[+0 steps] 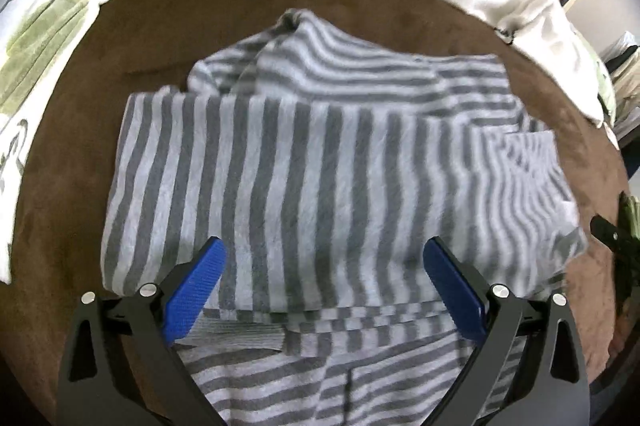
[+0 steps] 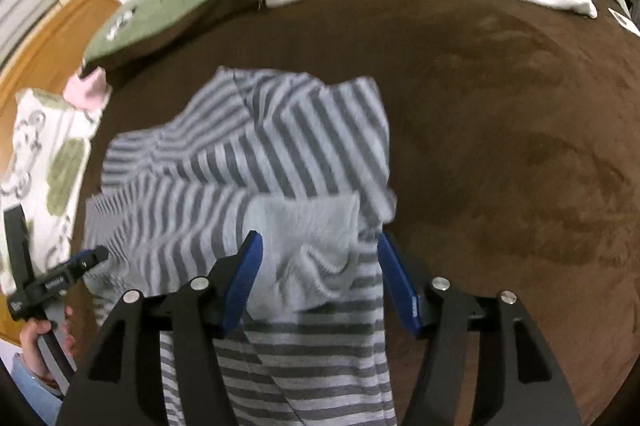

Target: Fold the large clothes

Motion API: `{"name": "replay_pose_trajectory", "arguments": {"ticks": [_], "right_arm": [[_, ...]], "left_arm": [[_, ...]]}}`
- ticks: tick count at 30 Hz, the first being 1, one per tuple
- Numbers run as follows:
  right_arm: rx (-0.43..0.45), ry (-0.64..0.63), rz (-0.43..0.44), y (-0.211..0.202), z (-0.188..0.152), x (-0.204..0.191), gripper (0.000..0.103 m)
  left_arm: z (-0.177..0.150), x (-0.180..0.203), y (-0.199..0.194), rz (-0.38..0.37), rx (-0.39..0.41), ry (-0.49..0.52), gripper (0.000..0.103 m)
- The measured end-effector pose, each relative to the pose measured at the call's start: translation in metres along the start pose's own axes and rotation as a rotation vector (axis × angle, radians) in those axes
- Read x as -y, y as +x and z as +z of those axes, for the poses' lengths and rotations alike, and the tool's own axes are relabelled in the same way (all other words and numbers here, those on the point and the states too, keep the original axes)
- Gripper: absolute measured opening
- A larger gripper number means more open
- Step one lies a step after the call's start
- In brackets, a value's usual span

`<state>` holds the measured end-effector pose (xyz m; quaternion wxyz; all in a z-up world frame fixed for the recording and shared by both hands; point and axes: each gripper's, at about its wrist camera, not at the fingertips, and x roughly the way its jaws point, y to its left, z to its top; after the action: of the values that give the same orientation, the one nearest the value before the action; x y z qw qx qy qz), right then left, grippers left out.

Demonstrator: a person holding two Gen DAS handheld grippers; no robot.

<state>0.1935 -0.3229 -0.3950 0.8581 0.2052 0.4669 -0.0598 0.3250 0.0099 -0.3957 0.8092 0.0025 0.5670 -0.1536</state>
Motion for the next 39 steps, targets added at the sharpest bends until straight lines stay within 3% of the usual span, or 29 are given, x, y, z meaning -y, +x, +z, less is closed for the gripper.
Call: {"name": "replay_pose_trajectory", "arguments": {"ticks": [4,7,11,17,19,26,32,35,39], "right_arm": [[-0.022,-0.008,0.032,0.014,0.017,0.007,0.059],[-0.064,-0.031,0.058,0.036,0.023,0.003,0.049],[-0.117,-0.054,0.009,0.055,0.018,0.004,0.041],[-0.124,-0.036,-0.002,0.053,0.012,0.012,0.039],[-0.132,-0.049,-0.007,0.055,0.012,0.012,0.014],[-0.042,-0.121,-0.005,0.036,0.017,0.002,0.010],[0.079,-0.178,-0.015,0.018,0.050,-0.012,0.009],[0.018,-0.182,-0.023,0.032,0.065,-0.008,0.009],[-0.111,-0.135,-0.035,0.050,0.058,0.009,0.008]], "left_arm": [[0.010,0.017,0.000,-0.020,0.003,0.045,0.097],[0.012,0.028,0.006,-0.033,-0.003,0.063,0.097],[0.009,0.042,0.014,-0.043,-0.012,0.082,0.097],[0.003,0.055,0.026,-0.056,-0.029,0.096,0.097],[0.002,0.057,0.031,-0.052,-0.039,0.100,0.097],[0.000,0.053,0.034,-0.036,-0.016,0.077,0.097],[0.005,0.038,0.021,-0.017,0.037,0.009,0.097],[0.009,0.030,0.021,-0.001,0.040,-0.023,0.096],[0.007,0.028,0.030,0.026,0.014,-0.015,0.097]]}}
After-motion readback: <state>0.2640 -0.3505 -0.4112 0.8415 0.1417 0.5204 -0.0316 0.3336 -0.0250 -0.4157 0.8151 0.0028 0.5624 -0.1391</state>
